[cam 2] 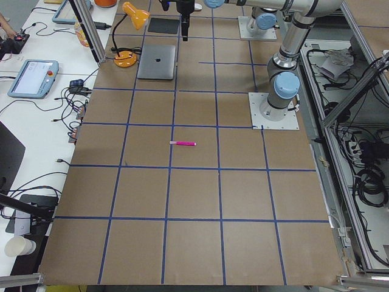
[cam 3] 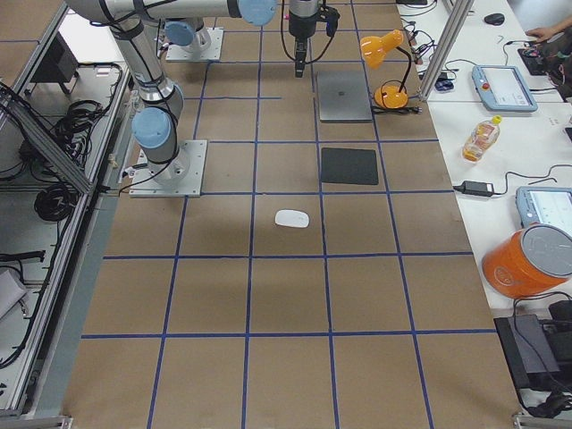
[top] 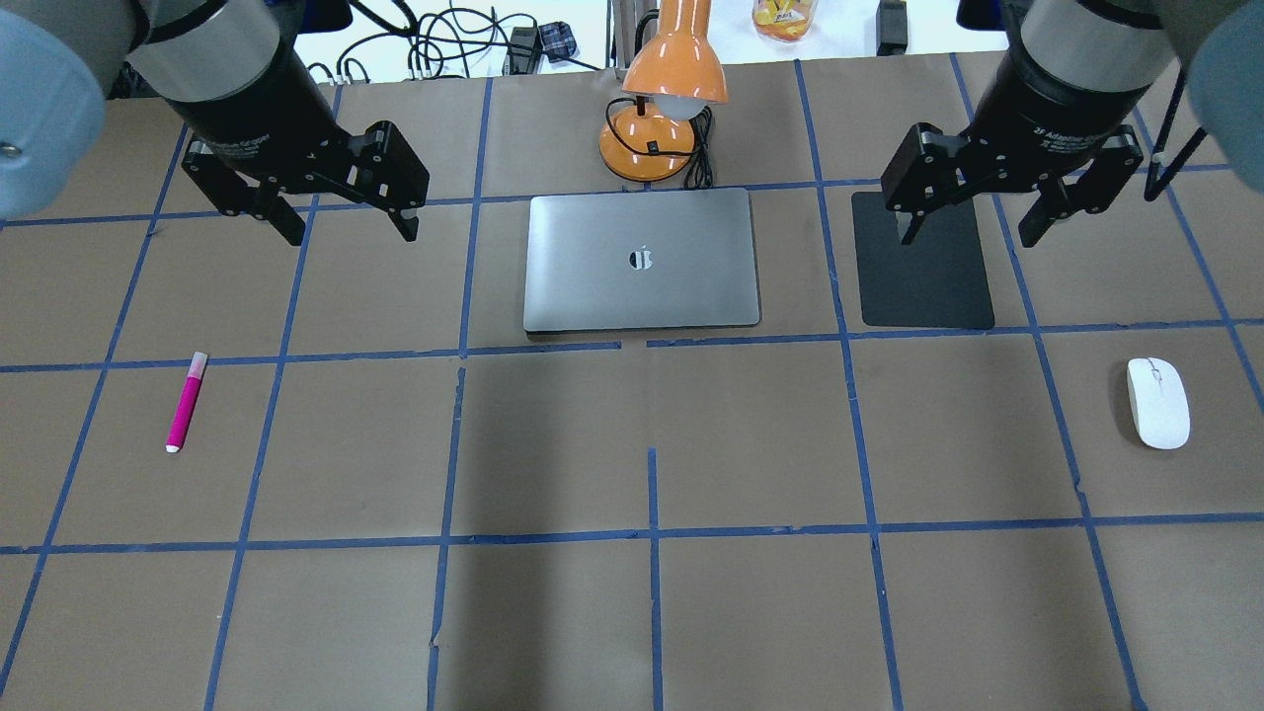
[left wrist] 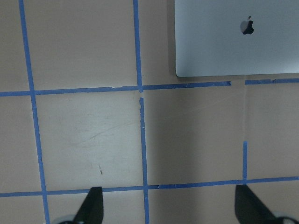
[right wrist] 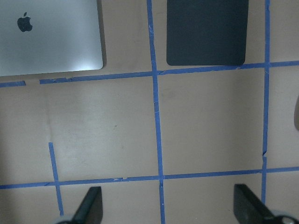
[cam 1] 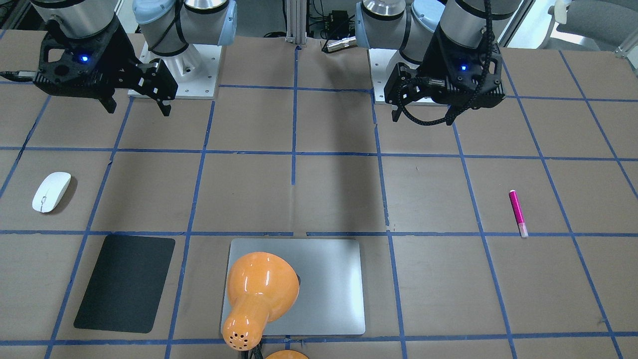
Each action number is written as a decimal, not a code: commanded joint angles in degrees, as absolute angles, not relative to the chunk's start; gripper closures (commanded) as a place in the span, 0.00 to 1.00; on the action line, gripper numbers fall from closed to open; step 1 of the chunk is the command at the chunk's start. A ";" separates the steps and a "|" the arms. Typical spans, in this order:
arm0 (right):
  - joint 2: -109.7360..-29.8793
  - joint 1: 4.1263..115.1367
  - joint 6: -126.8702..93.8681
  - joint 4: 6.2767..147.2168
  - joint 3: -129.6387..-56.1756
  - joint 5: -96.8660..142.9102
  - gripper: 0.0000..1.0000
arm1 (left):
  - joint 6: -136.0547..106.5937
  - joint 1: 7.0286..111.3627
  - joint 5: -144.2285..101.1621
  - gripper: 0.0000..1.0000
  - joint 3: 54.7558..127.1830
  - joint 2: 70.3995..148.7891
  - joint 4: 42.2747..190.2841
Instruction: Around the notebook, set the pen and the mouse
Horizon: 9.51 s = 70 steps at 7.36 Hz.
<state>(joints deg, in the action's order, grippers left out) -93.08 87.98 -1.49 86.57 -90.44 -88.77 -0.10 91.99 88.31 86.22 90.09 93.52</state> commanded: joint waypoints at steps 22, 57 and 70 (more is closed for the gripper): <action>-72.07 51.15 20.30 122.78 -112.06 -92.37 0.00 | 40.17 52.91 91.58 1.00 113.38 112.50 45.18; -65.24 70.02 10.49 123.05 -94.87 -91.85 0.46 | 2.18 99.85 89.56 0.00 86.22 93.62 90.44; -54.66 79.54 -1.41 121.20 -87.10 -88.86 0.00 | 7.73 93.52 89.30 0.00 89.21 89.03 90.18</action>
<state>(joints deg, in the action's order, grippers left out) -54.40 79.51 -1.57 121.23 -87.14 -88.84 7.73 93.54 89.40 89.18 89.17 90.28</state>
